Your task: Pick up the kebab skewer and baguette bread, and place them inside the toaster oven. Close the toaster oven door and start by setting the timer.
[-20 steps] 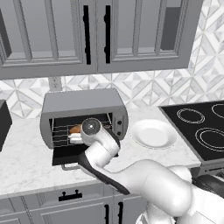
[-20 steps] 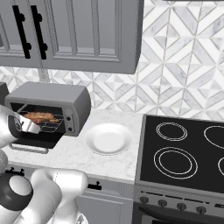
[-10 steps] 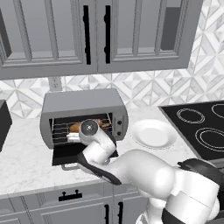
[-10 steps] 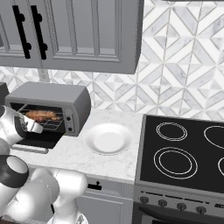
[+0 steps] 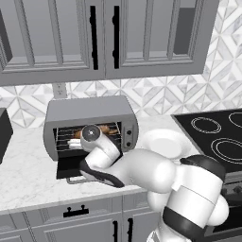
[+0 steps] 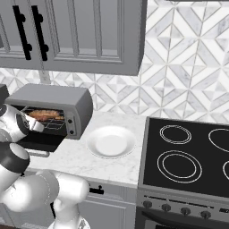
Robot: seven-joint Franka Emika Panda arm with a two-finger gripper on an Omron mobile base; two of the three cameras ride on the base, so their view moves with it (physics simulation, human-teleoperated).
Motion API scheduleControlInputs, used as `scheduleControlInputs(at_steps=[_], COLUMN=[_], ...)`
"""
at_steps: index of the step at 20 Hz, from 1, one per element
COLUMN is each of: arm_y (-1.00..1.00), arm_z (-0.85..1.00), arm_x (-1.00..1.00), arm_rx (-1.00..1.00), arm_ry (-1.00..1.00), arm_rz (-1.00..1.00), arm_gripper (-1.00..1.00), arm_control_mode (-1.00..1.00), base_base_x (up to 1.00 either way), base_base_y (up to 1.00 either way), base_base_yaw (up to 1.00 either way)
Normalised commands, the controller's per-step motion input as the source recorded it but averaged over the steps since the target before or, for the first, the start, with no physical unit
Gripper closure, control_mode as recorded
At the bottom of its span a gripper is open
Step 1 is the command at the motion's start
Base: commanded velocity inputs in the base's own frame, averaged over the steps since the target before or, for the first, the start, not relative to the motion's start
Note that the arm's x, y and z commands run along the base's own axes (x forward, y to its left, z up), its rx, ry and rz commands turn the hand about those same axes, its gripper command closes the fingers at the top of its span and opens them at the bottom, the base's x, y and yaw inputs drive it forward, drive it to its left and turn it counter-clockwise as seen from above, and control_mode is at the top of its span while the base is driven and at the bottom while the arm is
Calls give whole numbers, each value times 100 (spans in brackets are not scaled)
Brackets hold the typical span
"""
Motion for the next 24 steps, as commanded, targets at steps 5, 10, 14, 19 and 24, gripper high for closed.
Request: scheduleControlInputs(at_steps=[5, 10, 14, 19, 24], arm_y=[5, 0, -29, -56, -37], arm_z=[0, 0, 0, -2, -21], arm_x=[7, 1, 0, -3, -4], arm_rx=[0, 0, 0, 0, 0], arm_ry=[-3, -1, -1, -15, -21], arm_rz=[0, 2, 3, 8, 14], arm_gripper=[-100, -100, -100, -100, -100], arm_control_mode=[-100, -100, -100, -100, -100], base_base_x=[0, 0, 0, 0, 0], base_base_y=[0, 0, 0, 0, 0], base_base_yaw=[0, 0, 0, 0, 0])
